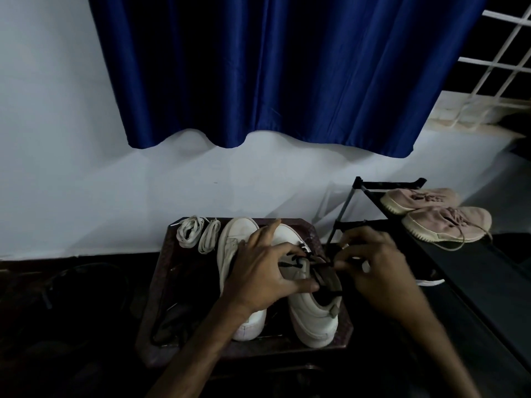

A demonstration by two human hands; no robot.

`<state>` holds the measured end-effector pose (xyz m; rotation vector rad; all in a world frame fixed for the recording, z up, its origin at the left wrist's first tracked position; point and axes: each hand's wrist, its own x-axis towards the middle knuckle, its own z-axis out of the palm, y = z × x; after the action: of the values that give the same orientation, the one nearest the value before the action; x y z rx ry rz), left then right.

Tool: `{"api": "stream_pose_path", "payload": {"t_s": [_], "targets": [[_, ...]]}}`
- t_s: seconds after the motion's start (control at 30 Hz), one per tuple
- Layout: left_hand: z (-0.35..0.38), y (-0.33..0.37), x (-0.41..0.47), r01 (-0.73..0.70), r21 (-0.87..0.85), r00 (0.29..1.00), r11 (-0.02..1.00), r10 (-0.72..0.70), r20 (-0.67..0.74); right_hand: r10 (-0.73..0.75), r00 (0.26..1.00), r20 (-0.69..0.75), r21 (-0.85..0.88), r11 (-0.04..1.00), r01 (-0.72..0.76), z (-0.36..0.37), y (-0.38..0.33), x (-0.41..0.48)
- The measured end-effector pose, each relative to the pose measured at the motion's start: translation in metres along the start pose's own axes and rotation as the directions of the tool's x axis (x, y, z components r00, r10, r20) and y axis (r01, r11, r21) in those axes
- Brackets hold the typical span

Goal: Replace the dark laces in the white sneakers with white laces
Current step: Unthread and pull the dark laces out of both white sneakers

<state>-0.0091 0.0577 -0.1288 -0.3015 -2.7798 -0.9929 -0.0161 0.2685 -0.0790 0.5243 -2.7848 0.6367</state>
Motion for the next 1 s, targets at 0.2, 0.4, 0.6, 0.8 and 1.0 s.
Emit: {"api": "stream_pose_path", "payload": {"t_s": [0.2, 0.4, 0.6, 0.8, 1.0], "targets": [[0.002, -0.002, 0.001, -0.007, -0.001, 1.0, 1.0, 0.007, -0.004, 0.084, 0.994, -0.072, 0.193, 0.979, -0.068, -0.038, 0.018, -0.006], [0.002, -0.002, 0.001, -0.001, -0.001, 1.0, 1.0, 0.001, 0.007, -0.019, 0.999, 0.041, -0.008, 1.0, 0.019, 0.012, -0.015, 0.007], [0.001, 0.0, 0.001, 0.002, -0.02, 1.0, 1.0, -0.002, 0.016, 0.012, 0.995, 0.101, -0.195, 0.981, 0.008, 0.03, -0.022, 0.009], [0.003, -0.004, 0.001, -0.003, -0.017, 1.0, 1.0, 0.003, 0.007, 0.043, 0.998, -0.035, 0.002, 0.999, -0.043, -0.007, 0.002, -0.006], [0.004, -0.006, 0.003, -0.017, -0.022, 1.0, 1.0, 0.018, 0.011, 0.303, 0.911, -0.28, 0.236, 0.942, -0.241, -0.088, 0.013, -0.009]]}}
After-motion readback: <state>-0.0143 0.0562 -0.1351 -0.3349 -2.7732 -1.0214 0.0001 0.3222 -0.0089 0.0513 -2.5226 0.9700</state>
